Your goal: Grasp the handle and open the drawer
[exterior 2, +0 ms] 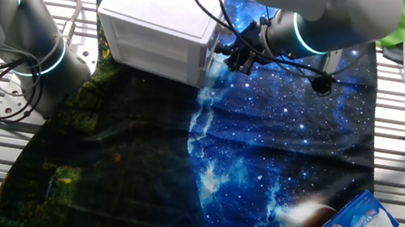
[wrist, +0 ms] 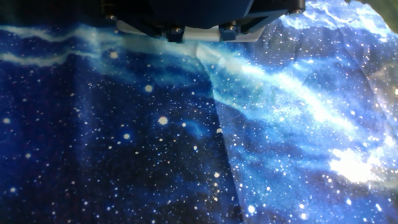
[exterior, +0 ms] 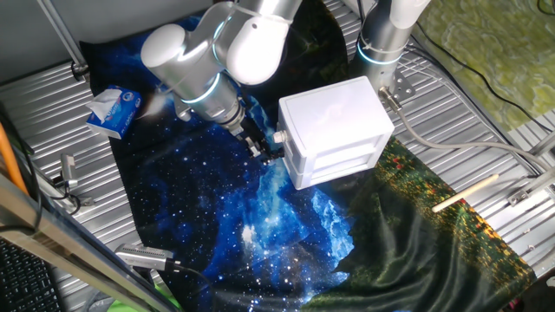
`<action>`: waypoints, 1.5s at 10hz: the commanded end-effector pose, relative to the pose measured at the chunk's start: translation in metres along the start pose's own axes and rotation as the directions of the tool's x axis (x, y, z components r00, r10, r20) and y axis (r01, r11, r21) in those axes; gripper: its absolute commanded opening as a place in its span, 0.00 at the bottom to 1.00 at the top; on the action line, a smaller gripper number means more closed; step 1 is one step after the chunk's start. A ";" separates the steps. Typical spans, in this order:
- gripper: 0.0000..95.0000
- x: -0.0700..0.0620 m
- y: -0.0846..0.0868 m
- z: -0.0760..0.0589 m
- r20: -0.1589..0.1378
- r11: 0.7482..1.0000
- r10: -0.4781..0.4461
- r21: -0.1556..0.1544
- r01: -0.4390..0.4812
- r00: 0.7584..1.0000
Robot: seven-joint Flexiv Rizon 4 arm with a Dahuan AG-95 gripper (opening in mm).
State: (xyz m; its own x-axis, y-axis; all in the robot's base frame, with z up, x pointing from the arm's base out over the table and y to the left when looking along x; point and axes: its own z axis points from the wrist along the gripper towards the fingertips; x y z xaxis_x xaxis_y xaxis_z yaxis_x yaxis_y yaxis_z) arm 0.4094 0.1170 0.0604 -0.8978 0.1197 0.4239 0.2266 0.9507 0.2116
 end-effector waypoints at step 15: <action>0.00 -0.003 0.004 0.003 0.011 1.000 0.007 0.027 -0.008 1.000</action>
State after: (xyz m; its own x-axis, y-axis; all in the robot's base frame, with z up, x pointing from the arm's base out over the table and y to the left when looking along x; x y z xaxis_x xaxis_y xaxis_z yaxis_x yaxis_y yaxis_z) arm 0.4109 0.1217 0.0586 -0.8995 0.1296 0.4173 0.2231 0.9574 0.1836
